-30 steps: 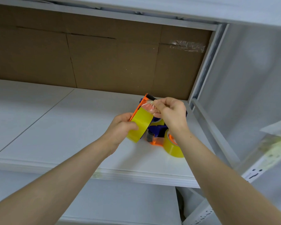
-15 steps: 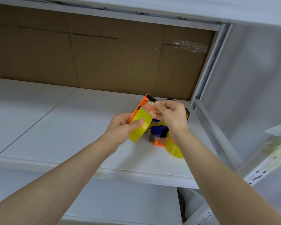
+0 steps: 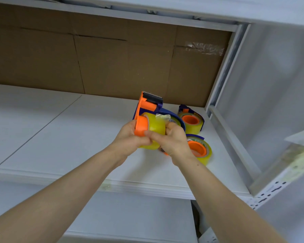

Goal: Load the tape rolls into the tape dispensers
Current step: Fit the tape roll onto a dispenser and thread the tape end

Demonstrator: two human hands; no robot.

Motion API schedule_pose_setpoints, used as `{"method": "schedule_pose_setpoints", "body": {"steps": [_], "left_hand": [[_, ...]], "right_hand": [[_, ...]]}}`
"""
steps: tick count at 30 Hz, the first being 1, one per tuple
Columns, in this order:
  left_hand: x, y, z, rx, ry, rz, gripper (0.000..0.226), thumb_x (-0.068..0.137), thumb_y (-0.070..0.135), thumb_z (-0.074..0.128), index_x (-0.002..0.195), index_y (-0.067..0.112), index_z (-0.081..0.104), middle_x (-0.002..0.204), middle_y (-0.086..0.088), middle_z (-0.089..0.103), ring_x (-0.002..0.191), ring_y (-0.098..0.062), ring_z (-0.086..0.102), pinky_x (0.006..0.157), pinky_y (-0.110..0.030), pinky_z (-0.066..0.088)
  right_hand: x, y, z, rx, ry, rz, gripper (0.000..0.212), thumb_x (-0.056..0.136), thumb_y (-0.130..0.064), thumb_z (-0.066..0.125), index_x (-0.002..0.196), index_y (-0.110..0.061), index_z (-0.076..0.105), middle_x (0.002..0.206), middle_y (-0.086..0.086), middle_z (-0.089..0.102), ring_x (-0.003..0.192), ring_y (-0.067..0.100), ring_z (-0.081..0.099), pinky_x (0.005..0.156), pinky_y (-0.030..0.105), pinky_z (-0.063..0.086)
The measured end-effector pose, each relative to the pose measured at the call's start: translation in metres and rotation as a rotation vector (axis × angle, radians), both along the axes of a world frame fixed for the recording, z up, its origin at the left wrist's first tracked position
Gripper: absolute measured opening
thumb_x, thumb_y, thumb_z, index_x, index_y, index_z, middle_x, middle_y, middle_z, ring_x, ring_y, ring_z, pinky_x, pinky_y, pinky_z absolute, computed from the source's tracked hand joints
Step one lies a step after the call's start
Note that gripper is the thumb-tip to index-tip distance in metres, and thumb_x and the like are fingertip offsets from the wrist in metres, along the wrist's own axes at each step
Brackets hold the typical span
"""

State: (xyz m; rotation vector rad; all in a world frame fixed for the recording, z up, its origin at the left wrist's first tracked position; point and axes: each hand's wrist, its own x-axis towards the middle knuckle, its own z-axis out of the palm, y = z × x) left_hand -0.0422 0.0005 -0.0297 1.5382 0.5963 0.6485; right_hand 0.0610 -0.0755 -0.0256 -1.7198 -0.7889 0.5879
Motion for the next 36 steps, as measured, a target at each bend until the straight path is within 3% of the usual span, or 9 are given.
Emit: {"method": "schedule_pose_setpoints", "body": {"steps": [4,10,17,22,24,26,30,33,36], "left_hand": [[-0.004,0.005,0.003,-0.158,-0.110,0.092,0.035,0.070,0.012,0.062,0.105,0.006,0.064,0.090,-0.007,0.066,0.082,-0.019,0.060,0.070,-0.025,0.048],[0.001,-0.003,0.008,-0.021,-0.146,0.164,0.025,0.090,-0.003,0.052,0.110,0.010,0.060,0.085,0.004,0.066,0.061,0.009,0.063,0.058,-0.005,0.048],[0.005,-0.002,0.019,-0.194,-0.101,0.255,0.016,0.086,0.005,0.062,0.097,0.015,0.057,0.082,0.005,0.061,0.078,-0.010,0.057,0.072,-0.027,0.044],[-0.001,0.008,0.023,-0.371,-0.120,0.260,0.030,0.084,0.005,0.063,0.114,0.000,0.059,0.097,-0.011,0.066,0.080,-0.020,0.061,0.071,-0.032,0.050],[-0.008,0.017,0.025,-0.512,-0.181,0.237,0.032,0.090,0.005,0.054,0.121,-0.001,0.055,0.097,-0.011,0.065,0.079,-0.018,0.060,0.072,-0.032,0.048],[-0.013,0.024,0.024,-0.597,-0.229,0.207,0.018,0.093,0.004,0.048,0.108,0.003,0.058,0.080,-0.007,0.069,0.078,-0.016,0.060,0.072,-0.031,0.048],[-0.010,0.012,0.025,-0.538,-0.215,0.086,0.014,0.093,0.003,0.047,0.090,0.007,0.060,0.067,-0.002,0.073,0.078,-0.017,0.063,0.073,-0.031,0.052],[-0.004,0.001,0.024,-0.485,-0.231,0.031,0.017,0.093,0.006,0.048,0.103,0.003,0.063,0.085,-0.006,0.073,0.082,-0.018,0.066,0.076,-0.029,0.056],[-0.001,-0.010,0.026,-0.493,-0.292,0.029,0.021,0.095,0.009,0.046,0.105,0.002,0.062,0.089,-0.008,0.070,0.079,-0.016,0.067,0.073,-0.028,0.056]], "right_hand": [[0.010,-0.007,0.002,-0.114,-0.253,-0.040,0.047,0.067,-0.038,0.079,0.104,-0.018,0.058,0.096,0.001,0.068,0.090,0.021,0.065,0.080,0.045,0.057],[0.025,-0.025,0.002,-0.114,-0.323,-0.141,0.056,0.070,-0.038,0.075,0.117,-0.017,0.052,0.109,0.001,0.064,0.099,0.021,0.062,0.082,0.043,0.056],[0.032,-0.040,0.017,-0.188,-0.444,-0.257,0.056,0.077,-0.038,0.069,0.125,-0.013,0.053,0.120,0.006,0.055,0.103,0.021,0.054,0.083,0.039,0.052],[0.023,-0.051,0.016,0.044,-0.420,-0.358,0.059,0.074,-0.029,0.073,0.127,-0.027,0.049,0.112,-0.008,0.055,0.099,0.012,0.054,0.071,0.026,0.047],[0.025,-0.058,0.018,0.177,-0.358,-0.416,0.056,0.073,-0.023,0.076,0.123,-0.025,0.051,0.108,-0.009,0.057,0.099,0.011,0.056,0.077,0.026,0.049],[0.030,-0.062,0.026,0.364,-0.062,-0.413,0.045,0.076,-0.015,0.075,0.118,-0.016,0.058,0.105,-0.002,0.067,0.099,0.017,0.065,0.085,0.032,0.054],[0.022,-0.049,0.024,0.373,0.506,-0.237,0.017,0.088,-0.016,0.057,0.098,-0.007,0.066,0.080,0.012,0.074,0.075,0.029,0.071,0.065,0.053,0.057],[0.011,-0.031,0.013,0.319,0.459,-0.222,0.021,0.091,-0.025,0.050,0.091,-0.012,0.068,0.095,0.016,0.072,0.092,0.036,0.067,0.077,0.069,0.048],[0.007,-0.022,0.009,0.310,0.314,-0.245,0.025,0.096,-0.025,0.041,0.094,-0.019,0.065,0.105,0.014,0.069,0.097,0.028,0.066,0.084,0.050,0.055]]}}
